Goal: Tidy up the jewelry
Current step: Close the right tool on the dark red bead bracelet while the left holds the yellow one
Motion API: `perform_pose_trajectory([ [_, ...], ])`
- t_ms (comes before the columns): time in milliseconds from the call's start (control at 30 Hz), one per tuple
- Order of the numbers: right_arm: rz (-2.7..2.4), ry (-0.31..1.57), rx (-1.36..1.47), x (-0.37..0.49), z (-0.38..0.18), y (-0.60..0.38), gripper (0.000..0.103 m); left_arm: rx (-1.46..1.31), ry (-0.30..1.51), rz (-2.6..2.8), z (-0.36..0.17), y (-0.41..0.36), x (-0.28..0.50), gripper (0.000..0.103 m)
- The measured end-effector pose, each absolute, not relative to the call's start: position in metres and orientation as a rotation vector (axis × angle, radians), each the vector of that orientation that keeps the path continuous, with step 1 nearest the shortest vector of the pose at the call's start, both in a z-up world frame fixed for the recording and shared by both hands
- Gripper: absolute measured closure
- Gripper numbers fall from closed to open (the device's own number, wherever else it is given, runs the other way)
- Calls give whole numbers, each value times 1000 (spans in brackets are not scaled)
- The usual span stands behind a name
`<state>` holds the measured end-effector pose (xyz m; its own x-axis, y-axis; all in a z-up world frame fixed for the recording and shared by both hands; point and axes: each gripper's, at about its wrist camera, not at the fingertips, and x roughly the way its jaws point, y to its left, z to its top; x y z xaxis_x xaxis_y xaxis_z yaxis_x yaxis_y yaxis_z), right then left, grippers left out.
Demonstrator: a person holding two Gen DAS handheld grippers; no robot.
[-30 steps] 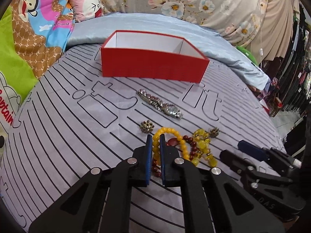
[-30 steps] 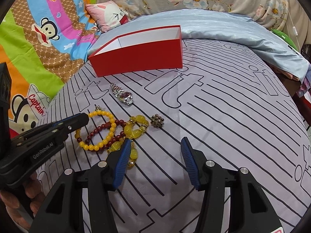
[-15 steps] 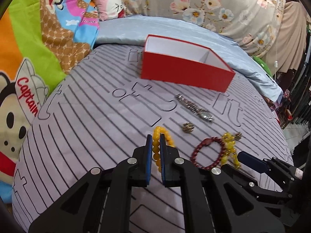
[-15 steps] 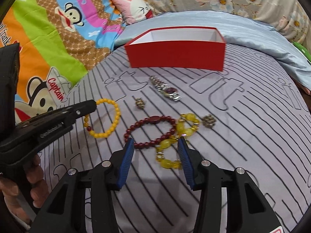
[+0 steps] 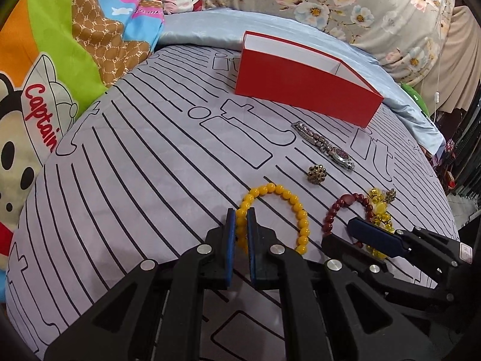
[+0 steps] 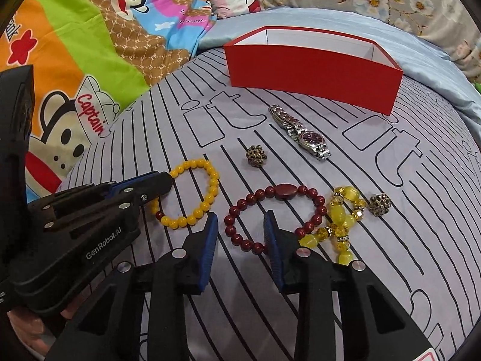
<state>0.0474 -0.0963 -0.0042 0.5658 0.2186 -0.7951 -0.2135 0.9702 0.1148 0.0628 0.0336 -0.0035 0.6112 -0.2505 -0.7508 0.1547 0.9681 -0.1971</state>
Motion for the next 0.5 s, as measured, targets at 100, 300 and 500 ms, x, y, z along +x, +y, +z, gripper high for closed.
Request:
perform_pose_trajectory([
  [100, 245, 931, -32, 48, -5, -92, 75, -115, 882, -237, -4, 33, 63, 96],
  [300, 228, 928, -86, 52, -6, -85, 81, -107, 881, -237, -3, 30, 62, 96],
  [500, 220, 956, -28, 55, -4, -94, 95, -107, 884, -252, -3, 25, 60, 96],
])
